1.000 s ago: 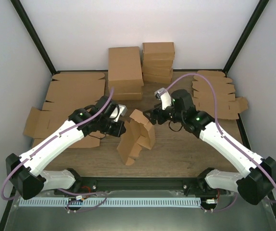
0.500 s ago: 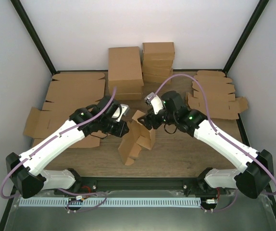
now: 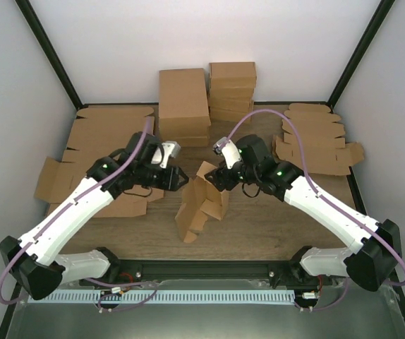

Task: Fold the paper box

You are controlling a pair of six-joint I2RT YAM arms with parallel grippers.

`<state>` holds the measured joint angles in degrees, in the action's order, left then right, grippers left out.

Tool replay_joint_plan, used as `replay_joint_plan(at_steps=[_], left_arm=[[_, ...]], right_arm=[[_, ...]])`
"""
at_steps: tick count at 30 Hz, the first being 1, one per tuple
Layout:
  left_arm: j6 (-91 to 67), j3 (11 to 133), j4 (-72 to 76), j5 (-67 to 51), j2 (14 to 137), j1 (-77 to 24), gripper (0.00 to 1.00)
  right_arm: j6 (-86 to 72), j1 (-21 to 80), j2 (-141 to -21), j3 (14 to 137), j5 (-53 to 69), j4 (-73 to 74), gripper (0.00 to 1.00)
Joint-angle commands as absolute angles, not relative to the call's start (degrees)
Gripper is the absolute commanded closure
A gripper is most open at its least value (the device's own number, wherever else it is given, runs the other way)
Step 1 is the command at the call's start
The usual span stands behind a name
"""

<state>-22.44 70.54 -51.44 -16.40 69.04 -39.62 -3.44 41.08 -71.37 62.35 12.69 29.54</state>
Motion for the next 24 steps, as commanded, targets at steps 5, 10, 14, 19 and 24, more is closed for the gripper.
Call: replay_joint_plan(at_steps=[5,10,14,19,24], left_arm=[[-21.1,67.1,-45.3,-28.7,68.1,-25.2,0.53],[-20.9,63.5,-39.0,-38.7,70.8,-20.9,0.45],[-20.7,62.2,-35.8,-44.6,73.7,-21.0,0.47],[-21.4,61.0,-33.1,-47.3,75.9,-21.0,0.53],[-22.0,60.4,-31.0,-48.2,78.0,-21.1,0.54]], right_arm=[[-2.8,41.5,-70.2,63.2,11.4,29.9,0.27],[-3.0,41.5,-69.7,62.8,11.5,29.5,0.27],[-3.4,41.5,-69.6,62.7,11.3,29.3,0.27],[-3.7,41.5,-69.6,62.3,11.4,28.8,0.27],[-3.6,41.5,-69.6,62.2,11.5,28.7,0.27]])
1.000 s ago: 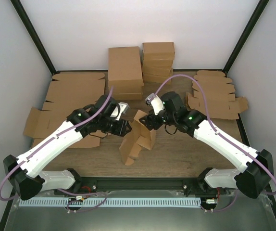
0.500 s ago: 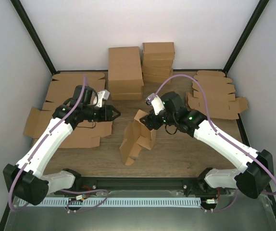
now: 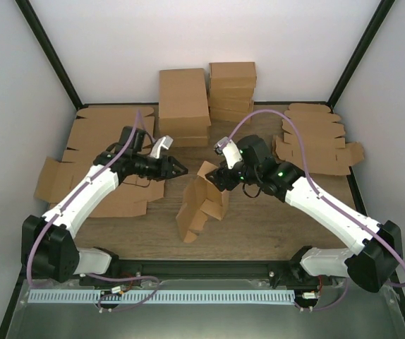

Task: Fold the paper box

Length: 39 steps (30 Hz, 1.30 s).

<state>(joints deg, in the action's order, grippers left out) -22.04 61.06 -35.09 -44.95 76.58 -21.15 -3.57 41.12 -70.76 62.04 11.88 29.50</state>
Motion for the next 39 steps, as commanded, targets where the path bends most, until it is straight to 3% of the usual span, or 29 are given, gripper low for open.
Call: replay_joint_plan(at_steps=[1,33,35,39], left_arm=[[-22.2,60.2,-30.3,-48.6,78.6,-21.2,0.55],[-22.3,60.2,-27.9,-45.9,85.9,-27.8,0.59],[-22.4,60.3,-27.8,-45.5,85.6,-27.9,0.59],[-22.6,60.6,-27.8,-45.3,85.4,-27.8,0.59]], right_arm=[[-3.6,41.5,-69.6,62.3,11.5,28.7,0.28],[-3.0,42.8,-69.1,62.1,12.5,34.4,0.27],[-3.3,42.9,-68.8,62.1,12.1,34.8,0.25],[-4.7,43.0,-66.6,61.6,11.9,33.6,0.10]])
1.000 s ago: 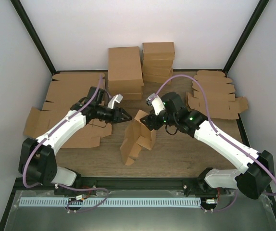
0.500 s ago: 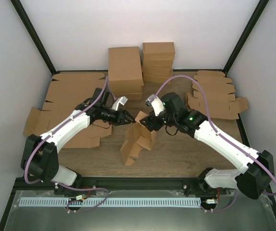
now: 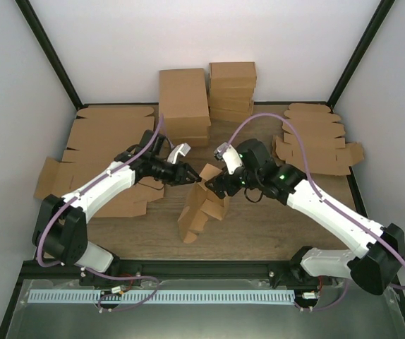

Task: Fold the paper box

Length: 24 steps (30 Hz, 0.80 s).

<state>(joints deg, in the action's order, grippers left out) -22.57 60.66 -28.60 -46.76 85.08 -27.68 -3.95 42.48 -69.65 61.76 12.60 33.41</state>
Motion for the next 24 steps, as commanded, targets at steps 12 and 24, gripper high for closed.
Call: replay_joint_plan(at_steps=[12,24], left_arm=[[-22.7,60.9,-28.1,-44.7,84.5,-27.8,0.59],[-22.9,61.0,-27.7,-44.7,84.5,-27.9,0.59]], right_arm=[[-17.3,42.4,-52.3,52.4,5.8,26.7,0.00],[-23.9,42.4,-39.9,41.9,-3.0,24.1,0.03]])
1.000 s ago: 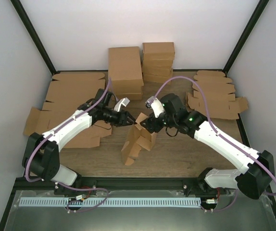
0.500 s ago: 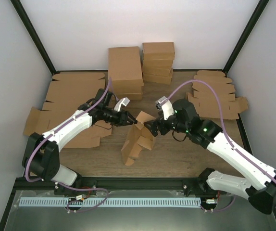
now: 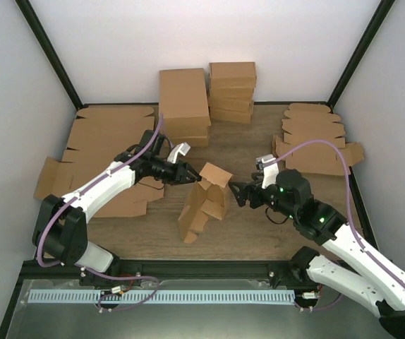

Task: Fold the paper box

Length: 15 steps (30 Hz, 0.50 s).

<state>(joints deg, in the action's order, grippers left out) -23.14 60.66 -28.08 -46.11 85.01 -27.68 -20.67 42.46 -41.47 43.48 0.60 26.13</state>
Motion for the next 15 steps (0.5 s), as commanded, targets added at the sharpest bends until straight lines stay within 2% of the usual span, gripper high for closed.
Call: replay_joint_plan(at_steps=[1,15], left_arm=[[-22.9,61.0,-27.7,-44.8,84.6,-27.9,0.59],[-23.0,60.6,-27.8,-44.6,84.6,-27.9,0.59]], right_arm=[[-24.6,42.4,-39.6,41.2,-3.2,23.9,0.04],[-28.8,42.4,-35.7,31.0,-2.7,15.2,0.06]])
